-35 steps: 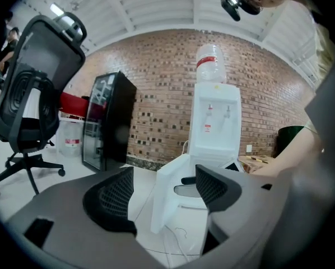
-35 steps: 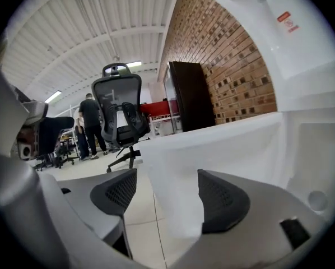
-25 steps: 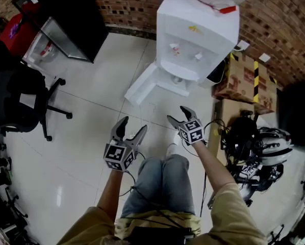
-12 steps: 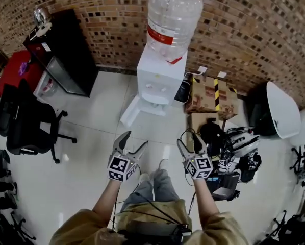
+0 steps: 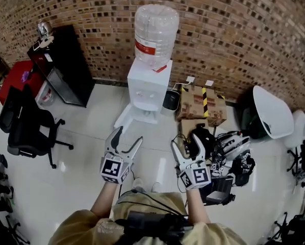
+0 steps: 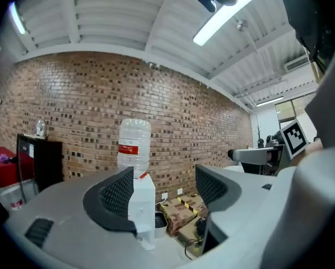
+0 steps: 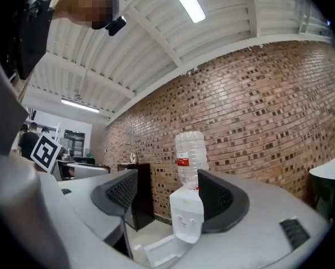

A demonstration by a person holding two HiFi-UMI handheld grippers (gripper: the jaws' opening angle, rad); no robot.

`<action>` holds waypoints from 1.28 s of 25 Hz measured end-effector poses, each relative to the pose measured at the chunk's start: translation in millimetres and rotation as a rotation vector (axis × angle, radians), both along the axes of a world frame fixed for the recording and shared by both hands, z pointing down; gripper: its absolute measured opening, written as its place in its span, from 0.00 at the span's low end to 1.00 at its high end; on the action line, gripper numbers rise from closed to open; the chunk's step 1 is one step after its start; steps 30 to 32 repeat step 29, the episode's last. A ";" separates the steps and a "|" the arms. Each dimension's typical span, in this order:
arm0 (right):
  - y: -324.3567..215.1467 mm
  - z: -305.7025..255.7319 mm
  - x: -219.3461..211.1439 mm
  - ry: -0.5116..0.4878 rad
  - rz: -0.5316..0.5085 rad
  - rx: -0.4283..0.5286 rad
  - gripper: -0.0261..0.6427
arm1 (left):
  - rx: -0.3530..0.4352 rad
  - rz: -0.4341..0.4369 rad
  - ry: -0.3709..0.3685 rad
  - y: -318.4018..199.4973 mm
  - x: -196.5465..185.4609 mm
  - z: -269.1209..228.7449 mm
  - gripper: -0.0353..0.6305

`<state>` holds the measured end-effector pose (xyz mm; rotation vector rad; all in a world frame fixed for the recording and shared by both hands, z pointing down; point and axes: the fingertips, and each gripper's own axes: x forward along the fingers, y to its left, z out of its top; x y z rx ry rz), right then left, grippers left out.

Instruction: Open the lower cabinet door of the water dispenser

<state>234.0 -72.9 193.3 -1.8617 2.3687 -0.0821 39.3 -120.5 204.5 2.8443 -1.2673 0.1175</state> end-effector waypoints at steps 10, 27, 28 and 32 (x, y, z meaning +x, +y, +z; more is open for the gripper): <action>25.5 -18.1 3.7 0.027 -0.029 0.050 0.57 | -0.004 -0.025 0.022 39.1 20.6 -7.2 0.55; 39.4 -18.8 23.5 0.021 -0.019 0.046 0.57 | -0.045 0.018 0.010 55.3 49.7 7.5 0.55; 38.5 -18.5 24.1 0.023 -0.022 0.047 0.57 | -0.050 0.018 0.006 55.1 50.1 8.4 0.55; 37.7 -18.1 24.7 0.025 -0.025 0.047 0.57 | -0.056 0.018 0.001 55.0 50.5 9.6 0.55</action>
